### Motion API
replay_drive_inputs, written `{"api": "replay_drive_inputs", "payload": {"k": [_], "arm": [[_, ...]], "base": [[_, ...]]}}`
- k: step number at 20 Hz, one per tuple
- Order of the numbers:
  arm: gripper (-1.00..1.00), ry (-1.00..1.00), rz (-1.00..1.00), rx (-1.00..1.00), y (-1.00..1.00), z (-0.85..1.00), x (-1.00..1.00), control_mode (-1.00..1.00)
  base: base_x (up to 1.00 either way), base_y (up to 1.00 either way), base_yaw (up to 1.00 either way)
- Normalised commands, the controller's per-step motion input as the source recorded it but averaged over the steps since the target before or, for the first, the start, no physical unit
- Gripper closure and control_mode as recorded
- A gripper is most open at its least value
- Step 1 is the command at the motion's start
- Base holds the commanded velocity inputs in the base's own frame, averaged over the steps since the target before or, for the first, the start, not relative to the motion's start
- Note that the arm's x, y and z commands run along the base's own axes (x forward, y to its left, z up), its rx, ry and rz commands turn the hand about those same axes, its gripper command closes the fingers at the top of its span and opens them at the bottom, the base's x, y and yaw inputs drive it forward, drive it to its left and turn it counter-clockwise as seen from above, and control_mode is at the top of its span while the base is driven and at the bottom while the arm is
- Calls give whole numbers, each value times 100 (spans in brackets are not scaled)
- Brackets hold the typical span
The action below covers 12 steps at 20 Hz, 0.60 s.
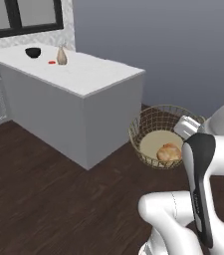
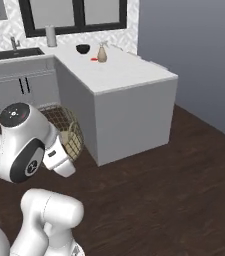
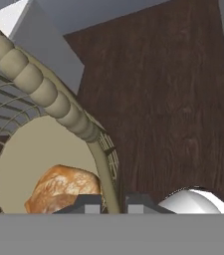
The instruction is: Open the cabinet, pick up the bread from the cabinet and place it in the basket. Then move the basket to the dining counter.
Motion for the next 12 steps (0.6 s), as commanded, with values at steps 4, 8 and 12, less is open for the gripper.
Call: {"api": "replay_drive_inputs", "payload": {"k": [4,8,12], "arm": [[100,0,0,0,0,0,0,100],[100,0,0,0,0,0,0,100],[100,0,0,0,0,0,0,100]], "base": [[100,0,35],[100,-14,40],[100,-27,42]]}}
